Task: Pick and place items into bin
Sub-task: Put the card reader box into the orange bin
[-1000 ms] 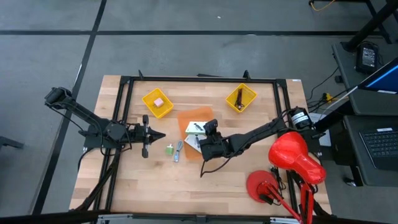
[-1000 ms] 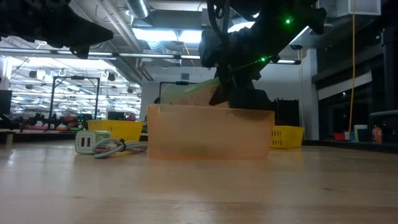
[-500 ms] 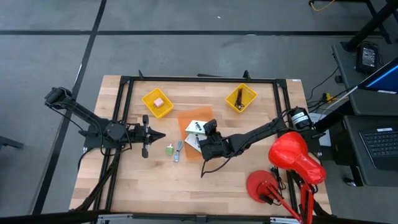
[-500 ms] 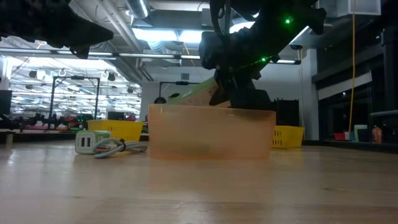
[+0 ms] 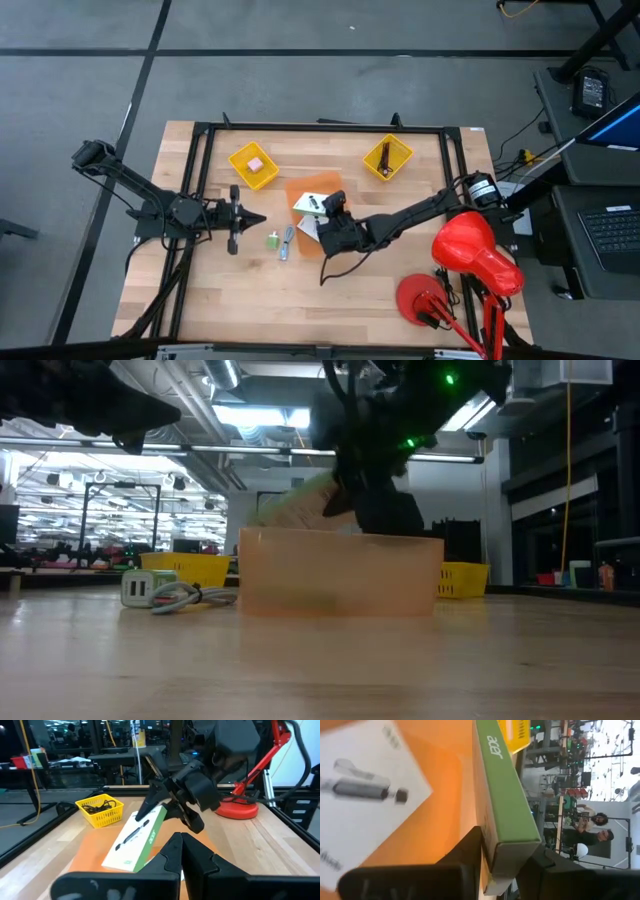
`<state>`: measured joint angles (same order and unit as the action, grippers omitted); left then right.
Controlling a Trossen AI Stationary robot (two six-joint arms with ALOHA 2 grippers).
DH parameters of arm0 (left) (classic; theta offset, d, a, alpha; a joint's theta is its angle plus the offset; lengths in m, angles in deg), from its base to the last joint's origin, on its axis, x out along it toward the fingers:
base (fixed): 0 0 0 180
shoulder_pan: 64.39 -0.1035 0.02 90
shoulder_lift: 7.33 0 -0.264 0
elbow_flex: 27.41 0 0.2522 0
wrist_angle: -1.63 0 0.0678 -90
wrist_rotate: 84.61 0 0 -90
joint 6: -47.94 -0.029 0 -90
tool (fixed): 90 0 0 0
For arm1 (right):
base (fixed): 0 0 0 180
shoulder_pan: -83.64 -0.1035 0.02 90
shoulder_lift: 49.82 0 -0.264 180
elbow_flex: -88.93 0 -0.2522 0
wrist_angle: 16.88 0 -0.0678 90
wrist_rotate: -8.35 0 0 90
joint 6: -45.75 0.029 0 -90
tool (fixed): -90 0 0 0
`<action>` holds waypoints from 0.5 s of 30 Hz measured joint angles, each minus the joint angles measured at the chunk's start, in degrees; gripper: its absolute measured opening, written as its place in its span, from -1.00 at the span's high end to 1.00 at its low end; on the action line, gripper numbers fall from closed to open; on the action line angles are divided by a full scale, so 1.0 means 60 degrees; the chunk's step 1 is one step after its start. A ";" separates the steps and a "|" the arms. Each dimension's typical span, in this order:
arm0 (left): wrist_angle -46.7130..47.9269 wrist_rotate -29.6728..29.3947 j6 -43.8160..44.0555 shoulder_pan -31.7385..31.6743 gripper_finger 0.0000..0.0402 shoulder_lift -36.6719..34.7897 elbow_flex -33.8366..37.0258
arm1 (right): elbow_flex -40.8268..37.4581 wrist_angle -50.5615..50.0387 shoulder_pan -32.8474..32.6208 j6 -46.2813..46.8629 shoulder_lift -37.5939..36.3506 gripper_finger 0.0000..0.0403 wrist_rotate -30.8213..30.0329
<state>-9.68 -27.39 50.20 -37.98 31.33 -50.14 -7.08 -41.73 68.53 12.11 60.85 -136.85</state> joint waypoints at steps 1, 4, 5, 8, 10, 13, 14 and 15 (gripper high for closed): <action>-0.0001 0.0052 0.0000 0.0001 0.99 0.0000 0.0000 | 0.0129 -0.0006 0.0002 -0.0007 0.0000 0.61 0.0031; -0.0001 0.0160 0.0000 0.0000 0.99 0.0001 0.0000 | 0.0622 -0.0268 0.0048 0.0020 0.0000 0.61 0.0506; 0.0000 0.0162 0.0000 0.0000 0.99 0.0000 0.0000 | 0.0778 -0.0327 0.0062 0.0036 0.0000 0.61 0.0696; -0.0001 0.0162 0.0000 0.0000 0.99 0.0002 -0.0004 | 0.1194 -0.0854 0.0139 0.0101 -0.0004 0.61 0.1189; -0.0001 0.0162 0.0000 0.0002 0.99 0.0002 -0.0004 | 0.1362 -0.1464 0.0194 0.0291 -0.0004 0.61 0.1219; -0.0001 0.0162 0.0000 0.0001 0.99 0.0002 -0.0004 | 0.1458 -0.2157 0.0268 0.0676 -0.0004 0.61 0.1231; 0.0002 0.0162 0.0000 0.0002 0.99 -0.0001 -0.0004 | 0.1458 -0.2378 0.0284 0.0852 -0.0004 0.61 0.1352; -0.0001 0.0162 0.0000 0.0000 0.99 0.0003 -0.0004 | 0.1458 -0.2576 0.0303 0.1034 -0.0004 0.61 0.1563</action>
<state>-9.69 -26.42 50.20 -37.98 31.35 -50.17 1.67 -57.19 70.35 18.32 60.83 -127.48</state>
